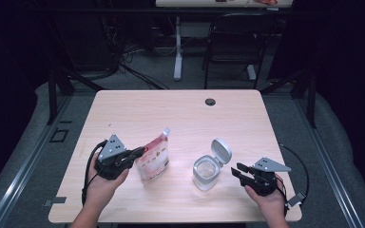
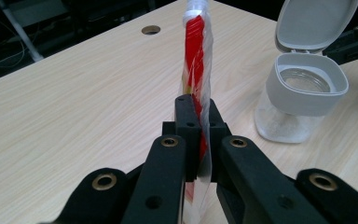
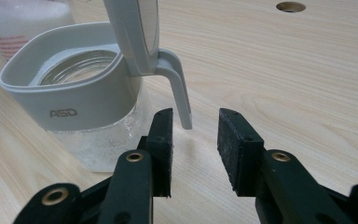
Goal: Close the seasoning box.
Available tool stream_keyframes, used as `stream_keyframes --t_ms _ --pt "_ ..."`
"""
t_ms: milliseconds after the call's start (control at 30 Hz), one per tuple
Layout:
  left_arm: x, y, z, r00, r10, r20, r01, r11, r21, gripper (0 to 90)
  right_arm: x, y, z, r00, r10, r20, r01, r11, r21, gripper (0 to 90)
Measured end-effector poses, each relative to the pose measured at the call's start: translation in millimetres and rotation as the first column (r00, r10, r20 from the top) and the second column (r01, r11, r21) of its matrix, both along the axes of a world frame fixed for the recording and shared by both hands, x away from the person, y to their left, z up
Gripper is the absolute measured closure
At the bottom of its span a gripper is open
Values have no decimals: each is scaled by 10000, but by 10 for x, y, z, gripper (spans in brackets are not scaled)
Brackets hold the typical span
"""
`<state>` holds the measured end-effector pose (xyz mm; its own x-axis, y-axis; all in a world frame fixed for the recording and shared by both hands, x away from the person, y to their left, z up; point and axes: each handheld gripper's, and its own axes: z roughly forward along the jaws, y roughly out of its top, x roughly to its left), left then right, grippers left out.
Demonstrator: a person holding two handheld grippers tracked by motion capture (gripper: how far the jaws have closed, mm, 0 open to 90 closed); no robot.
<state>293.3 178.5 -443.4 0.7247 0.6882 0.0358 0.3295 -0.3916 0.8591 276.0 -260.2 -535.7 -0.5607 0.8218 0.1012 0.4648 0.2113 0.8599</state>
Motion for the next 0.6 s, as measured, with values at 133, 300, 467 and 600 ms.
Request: stream_keyframes --t_ms 133,300,467,600 --pt "-4 -32 18 9998 -195 -7 195 9998 -14 900 -3 -5 4 10000 -21 -11 21 10000 10 665" --pt "-20 -77 36 9989 -472 81 472 9989 69 900 -2 -12 4 10000 -95 1 95 10000 18 665" --pt "-52 -150 43 9964 -848 84 848 9964 11 900 -2 -19 8 9999 -101 22 101 9999 -6 665" --pt "-72 -203 42 9933 -1153 70 1154 9933 -36 900 -1 -23 7 9999 -101 28 101 9999 16 665"
